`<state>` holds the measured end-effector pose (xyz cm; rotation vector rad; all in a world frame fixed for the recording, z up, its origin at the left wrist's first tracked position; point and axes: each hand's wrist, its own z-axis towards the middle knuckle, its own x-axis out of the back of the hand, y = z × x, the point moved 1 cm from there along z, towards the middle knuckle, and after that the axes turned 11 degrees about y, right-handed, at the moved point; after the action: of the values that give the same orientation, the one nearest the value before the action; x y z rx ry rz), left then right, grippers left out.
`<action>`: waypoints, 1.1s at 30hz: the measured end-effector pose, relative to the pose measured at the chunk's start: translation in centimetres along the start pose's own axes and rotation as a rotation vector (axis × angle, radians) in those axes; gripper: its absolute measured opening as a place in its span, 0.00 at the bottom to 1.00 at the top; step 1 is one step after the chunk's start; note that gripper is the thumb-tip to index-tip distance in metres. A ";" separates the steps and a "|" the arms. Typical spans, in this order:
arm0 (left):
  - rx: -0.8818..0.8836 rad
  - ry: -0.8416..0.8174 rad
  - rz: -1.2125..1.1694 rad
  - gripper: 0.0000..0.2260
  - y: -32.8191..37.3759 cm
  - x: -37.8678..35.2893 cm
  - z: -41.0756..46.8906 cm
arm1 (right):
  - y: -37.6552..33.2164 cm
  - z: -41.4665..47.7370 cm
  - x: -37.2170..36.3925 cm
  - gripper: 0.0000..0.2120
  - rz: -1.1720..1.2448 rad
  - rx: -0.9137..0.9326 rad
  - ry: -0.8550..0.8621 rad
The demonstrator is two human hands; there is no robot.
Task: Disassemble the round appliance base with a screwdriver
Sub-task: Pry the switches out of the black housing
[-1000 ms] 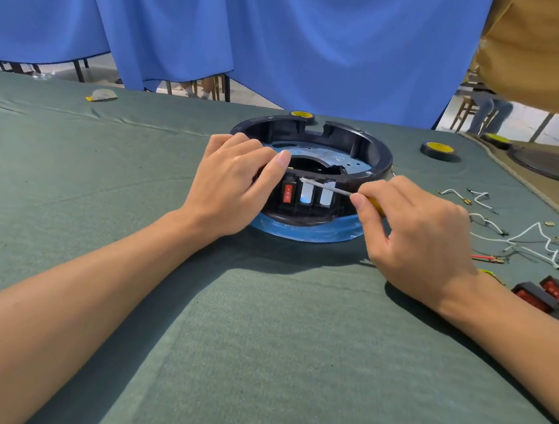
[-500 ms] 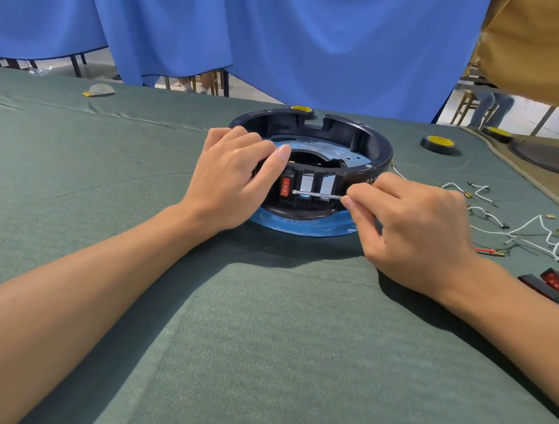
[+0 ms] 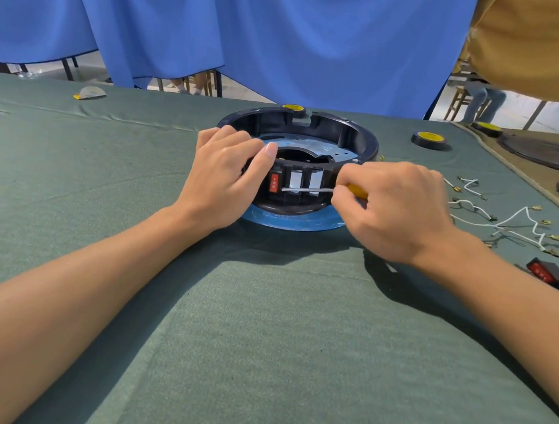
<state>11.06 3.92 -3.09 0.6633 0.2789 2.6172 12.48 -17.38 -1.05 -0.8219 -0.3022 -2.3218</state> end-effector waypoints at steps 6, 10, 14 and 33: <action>0.071 0.018 -0.058 0.19 0.1 -0.2 0.2 | 0.0 0.3 -1.1 0.16 -0.091 -0.133 0.033; 0.088 0.037 -0.076 0.18 0.2 -0.2 0.1 | 0.0 0.4 -1.7 0.09 -0.072 -0.207 0.165; 0.107 0.050 -0.098 0.17 0.2 -0.4 0.3 | -0.1 1.3 -2.3 0.09 -0.042 -0.244 0.320; 0.107 0.018 -0.025 0.15 -0.1 -0.8 0.7 | 2.7 3.6 -5.3 0.13 0.154 -0.240 0.031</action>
<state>12.06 3.71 -2.85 0.6674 0.4322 2.5997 19.13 -15.35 -1.59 -0.8905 0.0541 -2.2502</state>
